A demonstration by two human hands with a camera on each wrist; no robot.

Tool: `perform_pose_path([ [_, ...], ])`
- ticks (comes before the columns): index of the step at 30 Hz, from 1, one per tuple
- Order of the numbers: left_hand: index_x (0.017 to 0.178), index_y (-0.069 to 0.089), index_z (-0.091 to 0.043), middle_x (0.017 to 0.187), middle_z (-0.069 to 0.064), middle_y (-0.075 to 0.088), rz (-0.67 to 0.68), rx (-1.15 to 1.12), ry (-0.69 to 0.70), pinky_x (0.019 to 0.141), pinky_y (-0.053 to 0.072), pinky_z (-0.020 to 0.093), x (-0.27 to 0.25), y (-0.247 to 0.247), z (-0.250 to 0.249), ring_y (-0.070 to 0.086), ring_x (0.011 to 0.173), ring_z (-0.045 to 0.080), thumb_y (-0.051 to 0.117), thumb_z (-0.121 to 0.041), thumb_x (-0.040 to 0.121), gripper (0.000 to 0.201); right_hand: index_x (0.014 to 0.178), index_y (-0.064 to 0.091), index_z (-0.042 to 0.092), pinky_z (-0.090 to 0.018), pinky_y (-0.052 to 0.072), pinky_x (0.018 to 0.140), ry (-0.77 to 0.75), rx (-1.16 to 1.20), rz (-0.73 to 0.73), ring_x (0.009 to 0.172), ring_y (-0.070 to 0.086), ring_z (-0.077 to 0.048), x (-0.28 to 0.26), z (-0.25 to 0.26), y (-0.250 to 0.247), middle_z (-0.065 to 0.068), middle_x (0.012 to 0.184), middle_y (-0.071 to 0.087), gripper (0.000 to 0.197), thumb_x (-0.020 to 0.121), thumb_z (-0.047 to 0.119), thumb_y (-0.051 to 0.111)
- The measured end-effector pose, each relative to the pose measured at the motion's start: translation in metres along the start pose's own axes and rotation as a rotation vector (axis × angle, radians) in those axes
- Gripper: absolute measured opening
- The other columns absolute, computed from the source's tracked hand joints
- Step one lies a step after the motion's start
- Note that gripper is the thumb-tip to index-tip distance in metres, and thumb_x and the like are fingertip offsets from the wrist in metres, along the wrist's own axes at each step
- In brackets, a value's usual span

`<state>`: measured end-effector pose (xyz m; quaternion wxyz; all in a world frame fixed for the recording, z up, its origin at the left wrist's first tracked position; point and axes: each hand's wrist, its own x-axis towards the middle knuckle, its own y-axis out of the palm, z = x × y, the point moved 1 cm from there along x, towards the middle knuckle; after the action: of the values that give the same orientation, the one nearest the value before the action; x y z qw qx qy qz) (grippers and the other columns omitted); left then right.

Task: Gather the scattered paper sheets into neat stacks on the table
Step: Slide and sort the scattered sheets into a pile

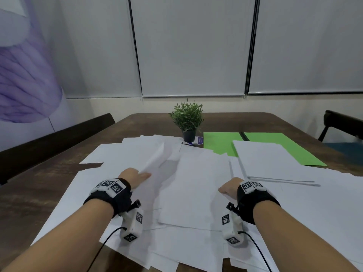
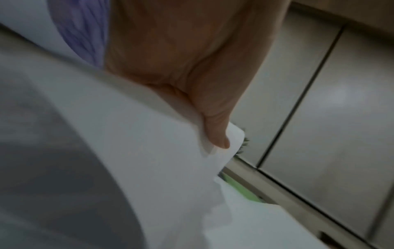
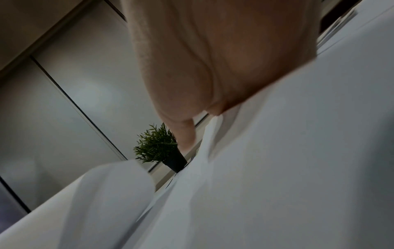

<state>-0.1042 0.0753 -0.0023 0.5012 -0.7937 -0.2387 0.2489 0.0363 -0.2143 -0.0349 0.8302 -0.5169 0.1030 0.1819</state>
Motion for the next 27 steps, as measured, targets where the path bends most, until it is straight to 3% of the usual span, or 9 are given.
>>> perform_pose_path([
  [3,0.109,0.063,-0.003,0.097,0.008,0.062,0.109,-0.081,0.095,0.072,0.039,0.024,-0.02,0.011,-0.046,0.057,0.084,0.024,0.052,-0.055,0.09,0.056,0.142,0.042,0.006,-0.034,0.032,0.108,0.0,0.253,0.026,0.132,0.043,-0.031,-0.003,0.001,-0.003,-0.016,0.147,0.042,0.069,0.097,0.058,0.033],
  [6,0.118,0.058,-0.003,0.118,0.01,0.061,0.203,0.02,0.179,0.08,0.036,0.024,-0.036,0.036,-0.087,0.057,0.106,0.026,0.045,-0.061,0.091,0.065,0.15,0.025,0.005,-0.038,0.019,0.117,0.021,0.487,0.027,0.142,0.028,-0.032,0.006,0.0,-0.003,-0.017,0.156,0.025,0.081,0.096,0.065,0.016],
  [9,0.128,0.052,-0.005,0.132,0.009,0.054,0.317,0.087,0.203,0.088,0.035,0.028,-0.044,0.056,-0.117,0.052,0.119,0.026,0.035,-0.067,0.09,0.075,0.151,0.026,0.01,-0.042,0.019,0.118,0.015,0.598,0.042,0.142,0.028,-0.032,0.01,0.0,0.001,-0.015,0.156,0.025,0.09,0.089,0.074,0.017],
  [12,0.138,0.045,-0.007,0.142,0.008,0.047,0.329,0.152,0.236,0.1,0.033,0.031,-0.046,0.056,-0.128,0.046,0.128,0.025,0.033,-0.069,0.09,0.079,0.151,0.027,0.013,-0.045,0.022,0.117,-0.008,0.63,0.058,0.141,0.032,-0.032,0.01,0.0,0.003,-0.015,0.155,0.028,0.092,0.086,0.078,0.02],
  [16,0.14,0.044,-0.01,0.146,0.007,0.043,0.262,0.183,0.211,0.108,0.027,0.032,-0.039,0.034,-0.112,0.039,0.134,0.024,0.034,-0.069,0.09,0.078,0.151,0.025,0.01,-0.044,0.021,0.118,-0.013,0.598,0.083,0.142,0.029,-0.032,0.003,0.001,0.002,-0.014,0.156,0.026,0.092,0.087,0.076,0.022],
  [20,0.145,0.035,-0.009,0.153,0.008,0.032,0.222,0.062,0.054,0.114,0.02,0.033,-0.028,0.002,-0.069,0.03,0.14,0.024,0.037,-0.067,0.09,0.079,0.148,0.033,0.012,-0.044,0.028,0.115,-0.023,0.562,0.107,0.135,0.04,-0.032,0.013,-0.003,0.006,-0.013,0.152,0.036,0.112,0.067,0.088,0.027],
  [24,0.141,0.042,-0.018,0.15,0.005,0.037,0.27,-0.087,-0.094,0.115,0.025,0.038,-0.029,-0.013,-0.026,0.034,0.138,0.025,0.053,-0.071,0.079,0.083,0.148,0.031,0.007,-0.042,0.029,0.114,-0.002,0.525,0.069,0.136,0.038,-0.033,0.002,0.0,0.002,-0.015,0.152,0.034,0.085,0.091,0.07,0.029],
  [27,0.123,0.056,-0.016,0.129,0.007,0.056,0.276,-0.37,-0.182,0.1,0.044,0.038,-0.026,-0.013,-0.014,0.054,0.117,0.027,0.074,-0.069,0.061,0.083,0.148,0.033,0.006,-0.042,0.028,0.114,-0.003,0.488,0.065,0.136,0.038,-0.033,0.003,0.0,0.002,-0.015,0.152,0.035,0.084,0.091,0.069,0.029],
])
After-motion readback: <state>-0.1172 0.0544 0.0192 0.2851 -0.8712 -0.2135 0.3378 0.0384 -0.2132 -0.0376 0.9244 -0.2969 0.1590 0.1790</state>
